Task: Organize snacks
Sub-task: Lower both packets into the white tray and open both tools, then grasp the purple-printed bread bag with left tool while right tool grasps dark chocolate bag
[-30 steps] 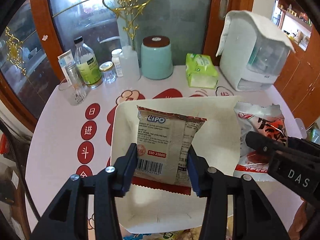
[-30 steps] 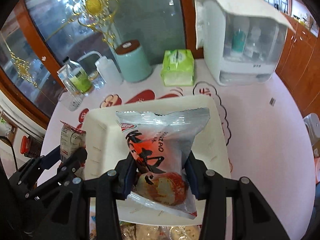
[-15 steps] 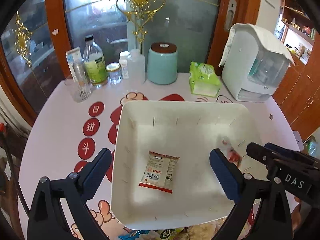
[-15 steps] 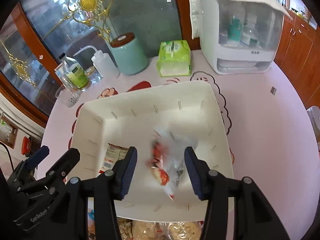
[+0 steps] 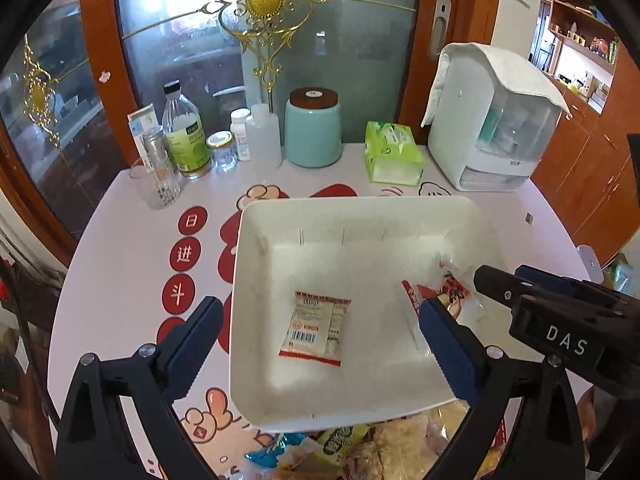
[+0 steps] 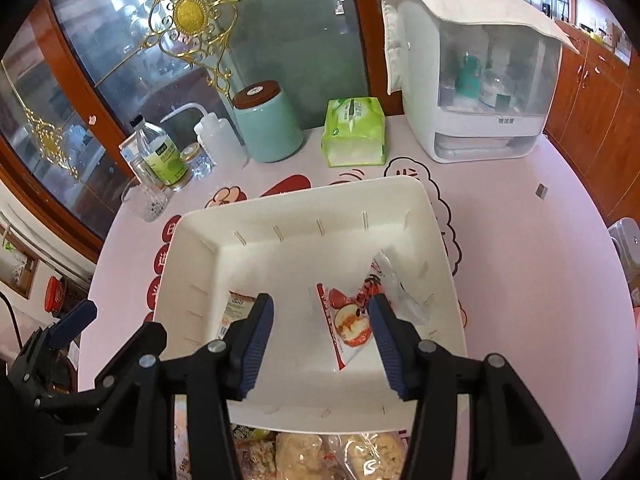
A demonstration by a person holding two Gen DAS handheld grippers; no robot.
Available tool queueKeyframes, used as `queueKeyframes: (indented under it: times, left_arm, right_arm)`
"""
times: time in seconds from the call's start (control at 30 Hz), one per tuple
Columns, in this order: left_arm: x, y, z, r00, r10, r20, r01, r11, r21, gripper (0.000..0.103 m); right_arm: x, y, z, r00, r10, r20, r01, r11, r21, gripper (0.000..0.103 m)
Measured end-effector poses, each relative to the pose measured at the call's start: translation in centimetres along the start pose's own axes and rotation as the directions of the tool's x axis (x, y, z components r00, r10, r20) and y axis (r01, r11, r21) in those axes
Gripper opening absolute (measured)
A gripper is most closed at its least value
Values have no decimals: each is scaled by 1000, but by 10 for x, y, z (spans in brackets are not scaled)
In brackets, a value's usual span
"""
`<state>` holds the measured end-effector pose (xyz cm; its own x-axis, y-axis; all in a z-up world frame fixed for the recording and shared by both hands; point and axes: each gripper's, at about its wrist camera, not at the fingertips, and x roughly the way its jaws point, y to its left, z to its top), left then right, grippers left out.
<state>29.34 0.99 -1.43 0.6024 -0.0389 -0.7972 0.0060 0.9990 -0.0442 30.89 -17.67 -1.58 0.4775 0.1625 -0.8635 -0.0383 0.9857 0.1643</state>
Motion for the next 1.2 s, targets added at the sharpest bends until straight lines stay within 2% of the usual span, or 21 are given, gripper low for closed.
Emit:
queueKeyframes:
  times: [0.27, 0.37, 0.63, 0.9, 1.2]
  left_arm:
    - [-13, 4, -8, 1000, 20, -14, -20, 1000, -3, 98]
    - [-23, 7, -11, 999, 39, -21, -39, 999, -12, 98]
    - [-67, 22, -33, 999, 49, 6, -48, 998, -44, 98]
    - [-117, 21, -80, 999, 36, 33, -35, 998, -48, 98]
    - [-137, 15, -156, 998, 57, -17, -58, 995, -77, 98]
  right_arm:
    - [-7, 0, -11, 999, -41, -22, 40, 999, -17, 51]
    - [-17, 2, -18, 995, -96, -1, 96, 995, -32, 51]
    - [-69, -6, -50, 986, -125, 109, 132, 990, -53, 51]
    - [-112, -12, -103, 993, -21, 115, 33, 993, -110, 51]
    - [-129, -6, -183, 996, 38, 77, -15, 959, -284, 51]
